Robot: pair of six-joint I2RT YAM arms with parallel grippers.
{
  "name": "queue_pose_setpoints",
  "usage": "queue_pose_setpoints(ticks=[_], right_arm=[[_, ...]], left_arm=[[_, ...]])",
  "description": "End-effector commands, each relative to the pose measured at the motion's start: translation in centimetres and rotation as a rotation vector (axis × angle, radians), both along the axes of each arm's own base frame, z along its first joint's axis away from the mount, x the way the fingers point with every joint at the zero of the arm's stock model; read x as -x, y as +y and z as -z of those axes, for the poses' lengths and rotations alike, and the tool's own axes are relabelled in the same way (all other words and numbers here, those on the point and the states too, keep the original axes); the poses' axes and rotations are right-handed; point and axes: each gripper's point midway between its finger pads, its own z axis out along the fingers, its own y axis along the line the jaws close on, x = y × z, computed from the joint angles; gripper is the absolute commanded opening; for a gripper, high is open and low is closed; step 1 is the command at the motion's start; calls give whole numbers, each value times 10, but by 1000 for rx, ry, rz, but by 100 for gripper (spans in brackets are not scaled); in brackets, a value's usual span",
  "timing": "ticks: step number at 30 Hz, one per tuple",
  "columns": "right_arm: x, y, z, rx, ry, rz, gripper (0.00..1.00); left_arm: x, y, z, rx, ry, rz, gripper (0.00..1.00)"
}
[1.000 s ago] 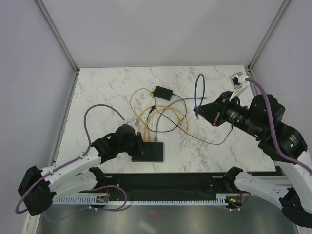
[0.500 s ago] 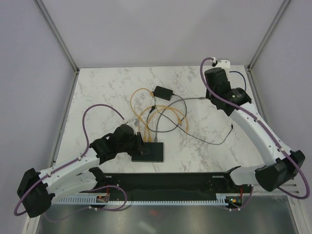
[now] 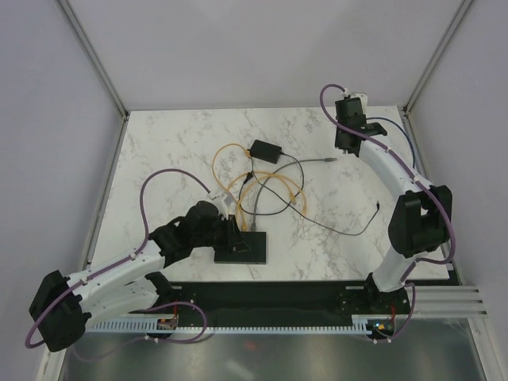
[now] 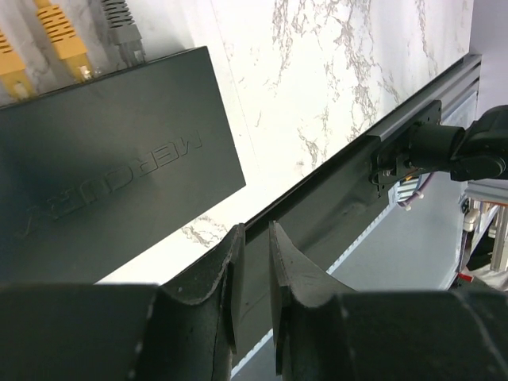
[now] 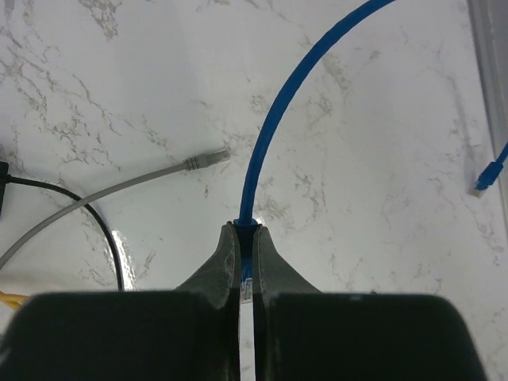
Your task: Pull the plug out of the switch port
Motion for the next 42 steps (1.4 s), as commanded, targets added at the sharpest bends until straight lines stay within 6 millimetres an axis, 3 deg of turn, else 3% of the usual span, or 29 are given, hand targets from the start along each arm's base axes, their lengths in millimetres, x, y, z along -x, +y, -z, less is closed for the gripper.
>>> queue_pose_setpoints(ticks=[1,6,8,10,11,12,14,18,21,23,25,26,30,31,32,33,36,37,39,40,41,42], right_arm=[[-33,25,-13,-92,-86,-67,0],[-61,53,18,-183,-82,-135,0],[-75,57,18,-187,-95,-143,0],[-89,58,32,-160,-80,-154,0],[-100,60,22,-160,-107,-163,0],[-105,61,38,-148,-78,-167,0],[-116,64,35,-149,-93,-173,0],[-128,67,54,-148,-68,-180,4],[-133,66,56,-155,-65,-184,14],[-134,63,54,-160,-70,-176,29],[-133,63,53,-161,-69,-177,35],[-133,65,50,-170,-68,-180,43],[-117,66,39,-205,-48,-158,55],[-107,66,48,-217,-18,-154,56],[-98,71,34,-241,-33,-165,57],[-89,79,34,-277,-24,-160,58],[-55,120,31,-315,-14,-242,60],[-45,131,29,-314,-19,-263,67],[-18,167,21,-328,-57,-336,71],[0,177,35,-335,-28,-375,98],[12,198,19,-375,-63,-443,98],[22,207,17,-408,-65,-465,98]], left_arm=[[-3,-13,-13,51,-70,80,26],[-4,-16,-13,40,-81,108,26],[-2,-14,-9,28,-69,116,26],[2,-12,-6,26,-49,115,26],[5,-11,-7,36,-39,109,26],[9,-8,-2,36,-22,108,26],[12,-5,-4,51,-18,92,26],[15,1,-3,29,-6,77,26],[19,1,-8,37,13,83,26],[21,1,-10,51,22,82,26],[23,4,-10,47,23,77,26],[22,4,-12,46,17,74,26],[17,11,-10,6,10,36,26],[16,13,-12,5,8,20,27],[15,15,-10,-1,6,2,27],[9,18,-8,-14,-3,-30,27],[0,23,0,-48,10,-104,27],[-2,23,2,-55,17,-121,27],[-11,25,5,-94,18,-162,27],[-16,24,1,-95,12,-176,27],[-20,27,7,-131,25,-195,27],[-23,28,6,-143,26,-208,27]])
